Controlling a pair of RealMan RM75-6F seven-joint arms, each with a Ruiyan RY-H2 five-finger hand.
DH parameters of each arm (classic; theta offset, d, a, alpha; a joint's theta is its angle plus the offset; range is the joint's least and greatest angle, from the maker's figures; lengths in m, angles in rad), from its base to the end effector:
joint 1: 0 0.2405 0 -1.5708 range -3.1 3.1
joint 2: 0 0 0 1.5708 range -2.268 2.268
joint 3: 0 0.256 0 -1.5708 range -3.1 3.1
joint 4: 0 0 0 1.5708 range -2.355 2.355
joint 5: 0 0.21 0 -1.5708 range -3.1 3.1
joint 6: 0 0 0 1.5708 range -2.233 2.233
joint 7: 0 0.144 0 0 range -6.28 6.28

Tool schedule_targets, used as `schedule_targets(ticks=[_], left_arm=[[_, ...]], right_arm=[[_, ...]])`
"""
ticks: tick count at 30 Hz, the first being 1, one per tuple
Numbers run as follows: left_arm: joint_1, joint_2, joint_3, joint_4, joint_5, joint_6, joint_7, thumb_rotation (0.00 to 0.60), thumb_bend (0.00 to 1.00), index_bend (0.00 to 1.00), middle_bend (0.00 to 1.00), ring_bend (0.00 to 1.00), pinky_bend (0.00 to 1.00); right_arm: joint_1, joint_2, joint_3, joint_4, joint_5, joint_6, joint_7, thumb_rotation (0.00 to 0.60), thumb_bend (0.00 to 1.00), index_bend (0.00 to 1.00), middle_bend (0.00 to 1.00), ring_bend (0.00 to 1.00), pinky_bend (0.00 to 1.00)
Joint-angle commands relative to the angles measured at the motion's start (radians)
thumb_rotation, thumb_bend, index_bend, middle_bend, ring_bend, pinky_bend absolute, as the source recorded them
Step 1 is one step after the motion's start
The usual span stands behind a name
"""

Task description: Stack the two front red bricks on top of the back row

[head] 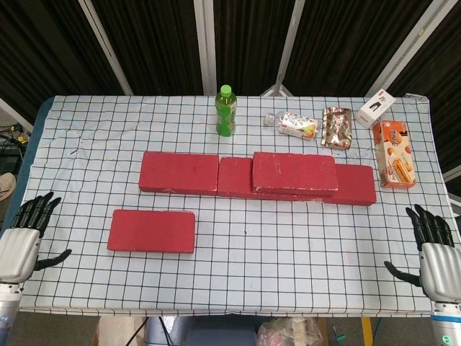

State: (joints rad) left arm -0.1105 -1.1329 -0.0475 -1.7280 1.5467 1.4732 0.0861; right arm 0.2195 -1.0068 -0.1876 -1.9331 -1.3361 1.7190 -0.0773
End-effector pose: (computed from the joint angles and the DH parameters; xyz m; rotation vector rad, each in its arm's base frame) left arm -0.2755 0.1852 0.1411 -1.4450 -0.9102 -0.9793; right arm -0.2695 -0.1636 0.1800 1.2646 -0.9933 0.9277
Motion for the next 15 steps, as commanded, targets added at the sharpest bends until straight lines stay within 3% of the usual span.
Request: schedule_targets(ticks=[1,9,15], left_arm=[[-0.075,0.035,-0.020,-0.102,-0.092,-0.142,0.117,0.600,0.00,0.02,0.00,0.00,0.06],[-0.244,0.100,-0.075,-0.282,-0.348,-0.428,0.239,0.600,0.00,0.00,0.00,0.00,0.06],[-0.377,0.074,-0.087,-0.338,-0.586,-0.497,0.458,0.600,0.00,0.00,0.00,0.00,0.05]], right_arm=[[-0.011,0.005,0.016,0.005,-0.001,-0.020,0.010,0.600,0.15,0.00,0.00,0.00,0.00],[-0.026,0.020,0.046,-0.003,0.011,-0.097,0.007,0.600,0.15,0.00,0.00,0.00,0.00],[-0.035,0.024,0.076,-0.014,0.041,-0.143,-0.017,0.600,0.15,0.00,0.00,0.00,0.00]])
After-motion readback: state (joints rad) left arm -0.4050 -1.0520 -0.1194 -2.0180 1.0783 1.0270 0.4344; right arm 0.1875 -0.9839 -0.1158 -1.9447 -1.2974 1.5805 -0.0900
